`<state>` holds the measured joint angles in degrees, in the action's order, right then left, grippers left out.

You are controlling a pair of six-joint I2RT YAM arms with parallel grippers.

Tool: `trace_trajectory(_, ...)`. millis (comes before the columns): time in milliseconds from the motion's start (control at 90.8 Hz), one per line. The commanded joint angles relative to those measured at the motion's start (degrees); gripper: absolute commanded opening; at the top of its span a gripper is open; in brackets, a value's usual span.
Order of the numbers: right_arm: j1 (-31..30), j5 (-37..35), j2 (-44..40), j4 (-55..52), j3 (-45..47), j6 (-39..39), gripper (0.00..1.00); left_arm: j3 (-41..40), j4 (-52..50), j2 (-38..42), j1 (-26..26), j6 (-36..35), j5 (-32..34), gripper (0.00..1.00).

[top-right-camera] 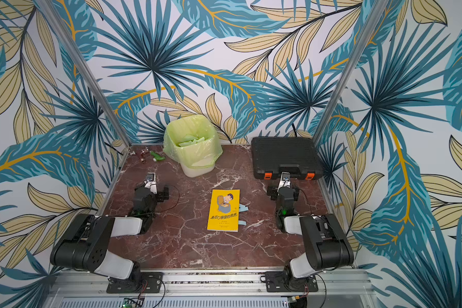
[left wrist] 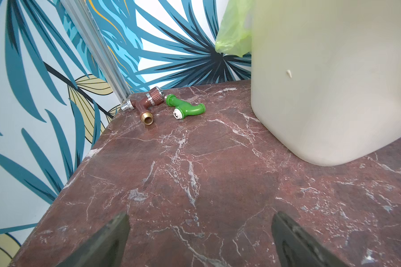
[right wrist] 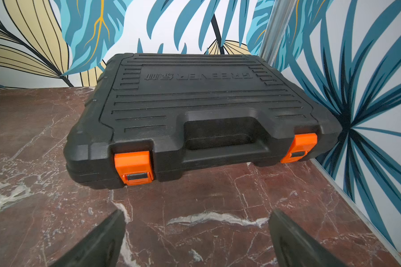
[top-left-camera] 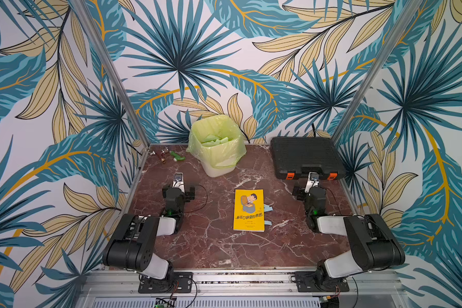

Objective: Peel off the used sticky note
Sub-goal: Open the book at the center of the board.

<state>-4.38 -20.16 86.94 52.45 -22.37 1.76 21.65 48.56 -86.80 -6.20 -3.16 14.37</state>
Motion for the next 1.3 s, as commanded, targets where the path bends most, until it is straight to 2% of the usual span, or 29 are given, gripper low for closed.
trace_trajectory(0, 0.16, -0.84, 0.03, 0.81, 0.84, 0.71, 1.00, 0.94, 0.18, -0.34, 0.47, 0.26, 0.50, 1.00)
trace_trajectory(584, 0.16, -0.75, -0.10, 1.01, 0.96, 0.53, 1.00, 0.87, 0.21, -0.24, 0.42, 0.26, 0.58, 1.00)
trace_trajectory(650, 0.16, 1.98, -0.75, -0.75, 0.12, -0.48, 0.99, 0.89, -0.17, 0.47, 0.42, 0.49, 2.05, 1.00)
trace_trajectory(793, -0.05, 7.16, -2.89, -2.64, -0.42, -3.11, 1.00, 0.76, -6.59, 7.98, 0.11, 2.01, 4.93, 1.00)
trace_trajectory(903, -1.05, 11.50, -8.65, -19.26, -6.47, -4.87, 1.00, 2.68, -16.05, 13.74, -1.03, 3.18, 5.39, 1.00)
trace_trajectory(991, -1.82, 14.78, -12.32, -27.65, -9.97, -4.00, 0.99, 4.95, -22.20, 17.38, -3.07, 3.07, 6.21, 1.00)
trace_trajectory(1157, -2.38, 29.68, -15.52, -40.21, -15.17, 5.51, 1.00, 9.95, -33.62, 20.82, -5.08, 6.31, 5.88, 1.00)
trace_trajectory(1289, -2.89, 36.23, -14.77, -52.52, -19.66, 16.94, 0.99, 12.00, -41.19, 22.29, -6.63, 11.59, 1.86, 1.00)
